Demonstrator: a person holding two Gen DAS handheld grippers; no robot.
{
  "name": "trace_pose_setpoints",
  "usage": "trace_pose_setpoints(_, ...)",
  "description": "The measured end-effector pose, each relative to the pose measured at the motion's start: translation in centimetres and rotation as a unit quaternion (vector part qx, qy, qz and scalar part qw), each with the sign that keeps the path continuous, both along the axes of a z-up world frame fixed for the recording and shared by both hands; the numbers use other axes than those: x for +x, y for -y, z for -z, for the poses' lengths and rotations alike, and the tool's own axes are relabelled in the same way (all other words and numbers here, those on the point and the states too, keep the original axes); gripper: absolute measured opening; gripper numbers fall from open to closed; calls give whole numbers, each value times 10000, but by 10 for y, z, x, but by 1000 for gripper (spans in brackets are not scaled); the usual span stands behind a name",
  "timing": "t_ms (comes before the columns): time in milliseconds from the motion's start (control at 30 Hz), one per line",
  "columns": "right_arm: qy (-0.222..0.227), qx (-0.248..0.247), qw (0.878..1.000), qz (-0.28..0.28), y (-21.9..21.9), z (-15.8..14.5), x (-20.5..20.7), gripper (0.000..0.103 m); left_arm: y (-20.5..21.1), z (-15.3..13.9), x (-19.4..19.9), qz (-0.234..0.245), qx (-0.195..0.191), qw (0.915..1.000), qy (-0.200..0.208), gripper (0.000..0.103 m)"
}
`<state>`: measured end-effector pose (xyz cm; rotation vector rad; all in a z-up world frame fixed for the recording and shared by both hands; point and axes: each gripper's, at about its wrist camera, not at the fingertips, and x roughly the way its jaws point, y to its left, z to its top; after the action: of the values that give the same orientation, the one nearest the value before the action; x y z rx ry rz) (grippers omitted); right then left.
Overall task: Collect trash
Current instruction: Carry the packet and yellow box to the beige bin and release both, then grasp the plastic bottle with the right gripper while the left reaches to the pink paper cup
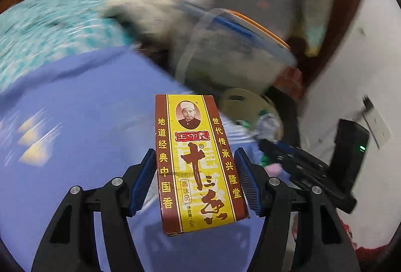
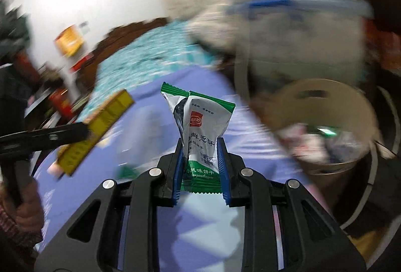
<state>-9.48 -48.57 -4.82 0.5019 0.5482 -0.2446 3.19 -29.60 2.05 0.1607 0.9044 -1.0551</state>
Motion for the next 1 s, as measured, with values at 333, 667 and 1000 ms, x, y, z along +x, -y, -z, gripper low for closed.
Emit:
trace_pose_setpoints(333, -572, 583, 9893, 1212, 135, 59, -14, 66, 217, 51, 9, 1066, 401, 9916, -612, 62)
trace_pose_setpoints(667, 76, 702, 9853, 1557, 115, 37, -28, 79, 201, 55, 24, 757, 236, 9930, -875, 77)
trace_pose_setpoints(1000, 546, 704, 9950, 456, 2, -7, 8, 78, 31, 27, 1, 255, -90, 9994, -201, 78)
